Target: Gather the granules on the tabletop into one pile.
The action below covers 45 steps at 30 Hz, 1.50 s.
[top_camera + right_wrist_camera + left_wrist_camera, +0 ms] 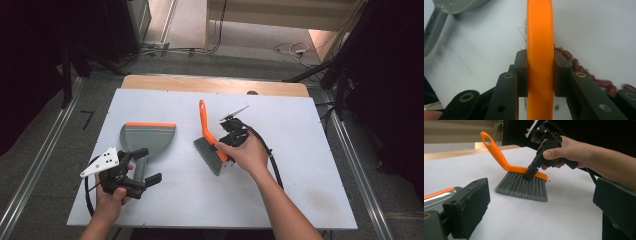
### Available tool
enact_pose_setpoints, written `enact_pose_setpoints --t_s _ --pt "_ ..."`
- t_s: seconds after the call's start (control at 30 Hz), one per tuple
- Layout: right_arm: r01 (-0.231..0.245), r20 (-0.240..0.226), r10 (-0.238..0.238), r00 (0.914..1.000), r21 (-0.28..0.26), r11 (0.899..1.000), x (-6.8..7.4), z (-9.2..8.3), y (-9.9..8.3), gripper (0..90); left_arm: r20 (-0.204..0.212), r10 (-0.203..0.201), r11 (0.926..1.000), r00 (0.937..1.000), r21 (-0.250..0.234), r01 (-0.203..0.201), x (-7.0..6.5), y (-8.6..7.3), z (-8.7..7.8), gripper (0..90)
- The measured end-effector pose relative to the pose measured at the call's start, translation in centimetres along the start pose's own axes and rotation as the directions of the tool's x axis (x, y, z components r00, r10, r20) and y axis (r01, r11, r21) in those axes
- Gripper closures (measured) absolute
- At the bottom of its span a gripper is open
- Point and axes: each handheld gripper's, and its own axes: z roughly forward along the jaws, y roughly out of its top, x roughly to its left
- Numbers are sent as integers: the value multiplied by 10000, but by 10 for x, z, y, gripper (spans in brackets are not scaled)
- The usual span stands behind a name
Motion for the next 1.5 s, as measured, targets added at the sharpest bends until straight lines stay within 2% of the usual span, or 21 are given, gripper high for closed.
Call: enact_pose_setpoints --t_s 0.3,0.47,1.0,1.17,1.27,1.37,1.5 --pt "-468 205 472 9987 -165 9988 -22 -18 -18 687 -5 1 10000 10000 50 -1 -1 0 1 18" --pt "-545 312 553 9980 -260 9982 -30 -24 -25 686 0 3 10000 10000 63 -3 0 0 1 18" --pt "-690 623 708 9955 -296 9972 -44 -37 -36 686 -16 13 10000 10000 53 -13 0 0 1 18" --pt "-528 627 567 9964 -615 9967 -35 -49 -33 687 -18 -4 10000 10000 45 4 0 0 2 18" --pt "-417 503 465 9977 -926 9948 -24 -52 -23 687 -12 -2 10000 10000 53 3 -1 0 3 18" --pt "-294 368 333 9988 -1026 9943 -10 -43 -10 687 9 28 10000 10000 61 -28 -1 0 3 18" --pt "-510 253 542 9982 -1153 9920 1 -22 5 688 -4 30 10000 10000 28 -30 0 0 0 18"
